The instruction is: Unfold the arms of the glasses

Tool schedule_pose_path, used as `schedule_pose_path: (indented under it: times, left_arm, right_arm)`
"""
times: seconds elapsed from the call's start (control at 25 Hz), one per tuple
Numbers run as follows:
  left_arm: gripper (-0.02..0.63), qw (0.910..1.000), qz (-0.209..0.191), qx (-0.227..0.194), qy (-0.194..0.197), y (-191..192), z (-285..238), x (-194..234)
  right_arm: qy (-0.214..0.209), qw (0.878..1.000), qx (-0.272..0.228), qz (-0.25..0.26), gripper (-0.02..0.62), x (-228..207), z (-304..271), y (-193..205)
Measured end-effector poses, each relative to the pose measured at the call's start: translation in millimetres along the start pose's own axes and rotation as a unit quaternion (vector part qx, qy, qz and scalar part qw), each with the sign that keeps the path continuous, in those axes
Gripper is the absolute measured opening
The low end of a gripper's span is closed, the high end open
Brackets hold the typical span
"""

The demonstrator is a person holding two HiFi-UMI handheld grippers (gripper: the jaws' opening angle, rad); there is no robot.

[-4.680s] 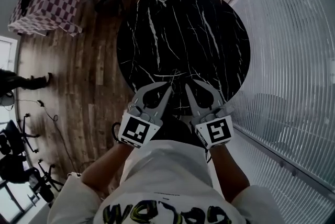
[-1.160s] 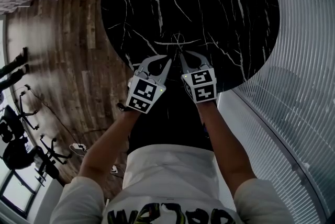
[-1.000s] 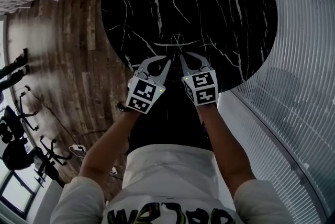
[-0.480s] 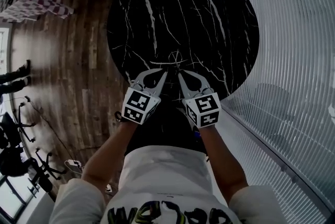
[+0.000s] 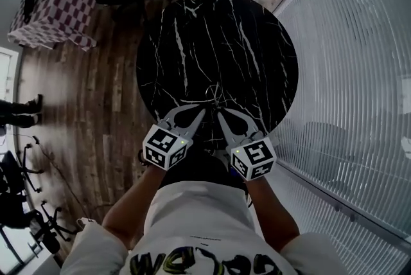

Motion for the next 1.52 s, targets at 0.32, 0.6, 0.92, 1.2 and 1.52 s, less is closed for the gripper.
schedule_pose_path:
  times: [0.32, 0.6, 0.92, 1.2, 1.52]
  left_arm:
    - [0.029, 0.9985, 0.014, -0.039, 0.037, -43.0, 12.2, -34.3]
    - [0.066, 0.9960, 0.022, -0.061, 0.062, -73.0, 23.9, -50.9]
    - [0.088, 0.9932, 0.040, -0.071, 0.083, -84.0, 26.7, -57.7]
    - [0.086, 0.9906, 0.068, -0.069, 0.097, -79.6, 27.8, -56.5]
    - [0.015, 0.9881, 0.082, -0.072, 0.109, -77.7, 26.1, -57.2]
  right_arm:
    - [-0.016, 0.999, -0.042, 0.008, 0.009, 13.1, 28.3, -42.8]
    - [-0.028, 0.997, -0.066, 0.013, 0.009, 22.1, 43.6, -62.5]
    - [-0.046, 0.996, -0.082, 0.007, 0.009, 34.3, 53.0, -68.6]
    - [-0.054, 0.995, -0.082, -0.007, 0.009, 38.3, 53.6, -65.9]
    - [-0.061, 0.995, -0.083, -0.016, 0.009, 38.1, 52.7, -62.9]
Point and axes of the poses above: the fingertips, and each gripper's own axes: z backward along the fingers, x to its left, y out of its underside, the point moved 2 cm from there along z, backward along the fingers, and after that the axes turned 3 degrees about y, right-handed, at the moved point
